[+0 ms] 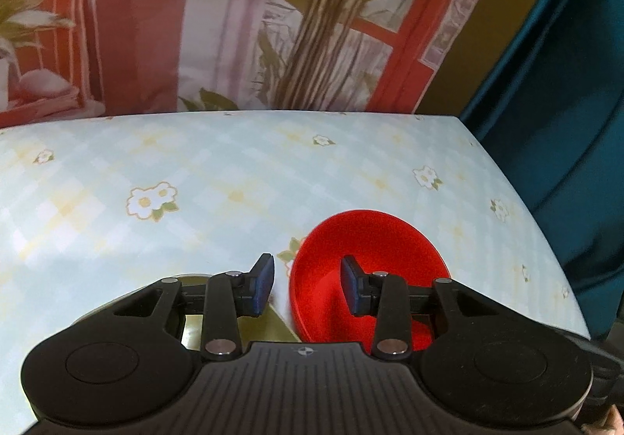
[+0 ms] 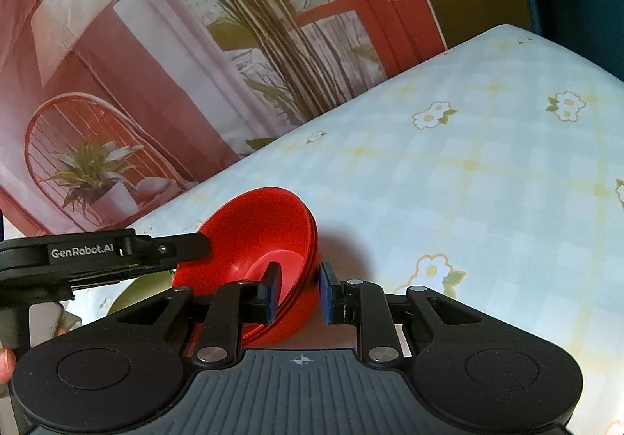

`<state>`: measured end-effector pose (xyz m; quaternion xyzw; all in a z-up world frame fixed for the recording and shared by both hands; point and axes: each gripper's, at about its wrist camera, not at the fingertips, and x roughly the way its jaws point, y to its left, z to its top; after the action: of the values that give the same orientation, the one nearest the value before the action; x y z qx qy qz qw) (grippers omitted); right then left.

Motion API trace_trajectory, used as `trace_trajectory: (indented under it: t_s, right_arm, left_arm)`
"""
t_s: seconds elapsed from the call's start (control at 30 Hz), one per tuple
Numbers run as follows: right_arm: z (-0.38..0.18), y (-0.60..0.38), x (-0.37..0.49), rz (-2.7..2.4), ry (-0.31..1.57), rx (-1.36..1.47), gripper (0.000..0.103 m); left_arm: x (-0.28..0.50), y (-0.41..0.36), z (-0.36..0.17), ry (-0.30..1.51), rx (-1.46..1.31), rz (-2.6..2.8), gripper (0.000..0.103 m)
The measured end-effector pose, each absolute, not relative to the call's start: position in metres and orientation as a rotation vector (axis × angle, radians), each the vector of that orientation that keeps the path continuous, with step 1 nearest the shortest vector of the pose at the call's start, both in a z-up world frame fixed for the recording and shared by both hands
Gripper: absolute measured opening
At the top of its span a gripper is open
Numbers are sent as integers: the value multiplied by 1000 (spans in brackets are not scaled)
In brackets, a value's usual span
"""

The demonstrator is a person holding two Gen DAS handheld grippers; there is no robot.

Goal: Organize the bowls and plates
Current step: 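Lower the nested red bowls onto the green plate stack with the right gripper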

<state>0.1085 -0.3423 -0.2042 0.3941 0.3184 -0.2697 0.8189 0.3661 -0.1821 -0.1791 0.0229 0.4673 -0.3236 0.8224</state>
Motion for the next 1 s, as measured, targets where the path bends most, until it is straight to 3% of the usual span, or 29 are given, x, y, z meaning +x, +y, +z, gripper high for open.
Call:
trace_trajectory:
  t_s: [0.23,0.27,0.33,0.37,1.0]
  right_arm:
    - [-205,-342,109,-588,674,852,20]
    - [-206,-343,108,-590,669,867,21]
    - [-208,-344,105,-594,657,893,21]
    - [-208,-344,105,-595,655,898,20]
    - [-195,-349,82,-650,573,911,14]
  left_arm:
    - [362,-187,-181,1001,67,-700,36]
    - [361,-187,-181,997,76,-699,34]
    - [360,-188,-181,979,107,-678,19]
    - [360,-188,-181,976,115,-669,18]
    - [338,-189,-163,930,109,-705,18]
